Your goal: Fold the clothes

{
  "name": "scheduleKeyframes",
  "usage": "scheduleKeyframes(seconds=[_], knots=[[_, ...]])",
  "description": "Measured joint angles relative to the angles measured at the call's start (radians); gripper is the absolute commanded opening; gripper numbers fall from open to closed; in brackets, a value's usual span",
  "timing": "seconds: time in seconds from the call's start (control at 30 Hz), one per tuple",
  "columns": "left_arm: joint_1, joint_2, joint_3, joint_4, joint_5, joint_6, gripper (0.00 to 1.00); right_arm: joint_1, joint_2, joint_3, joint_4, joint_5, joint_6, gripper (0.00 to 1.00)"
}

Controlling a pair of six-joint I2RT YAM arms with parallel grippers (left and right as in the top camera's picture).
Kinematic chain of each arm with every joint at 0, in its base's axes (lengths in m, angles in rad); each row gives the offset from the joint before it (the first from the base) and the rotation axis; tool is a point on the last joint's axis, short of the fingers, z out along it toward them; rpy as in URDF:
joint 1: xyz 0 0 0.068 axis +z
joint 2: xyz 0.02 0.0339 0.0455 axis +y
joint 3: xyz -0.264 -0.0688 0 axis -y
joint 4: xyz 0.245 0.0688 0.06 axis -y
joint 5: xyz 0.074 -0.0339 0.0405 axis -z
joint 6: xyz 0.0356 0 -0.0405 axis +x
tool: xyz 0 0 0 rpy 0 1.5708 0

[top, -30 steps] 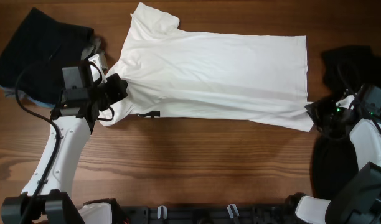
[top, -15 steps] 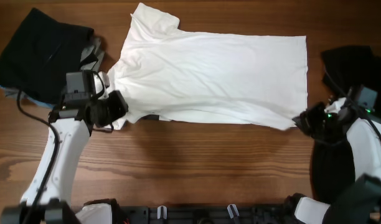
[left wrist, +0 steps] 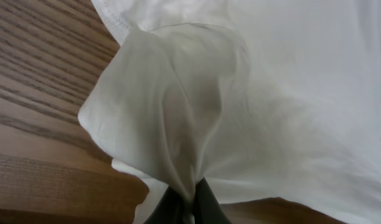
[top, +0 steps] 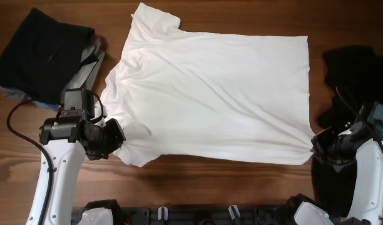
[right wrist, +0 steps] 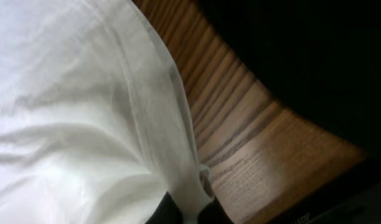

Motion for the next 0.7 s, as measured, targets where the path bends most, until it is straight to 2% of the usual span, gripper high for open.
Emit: scheduleKeyframes(seconds=[0.27,0.47,0.7], knots=[[0.0,0.0,0.0,-0.032,-0.006,-0.045,0.04,0.0,0.0,0.0,0.016,-0.012,-0.028,0.04],[0.0,0.0,0.001,0.248,-0.007,-0.049,0.04,0.0,0.0,0.001,0.156,-0.069,-0.026,0.05],[0.0,0.071,0.001,0.415,-0.014,-0.037,0.04,0.0,0.048,0.001,0.273,-0.125,0.0,0.07]])
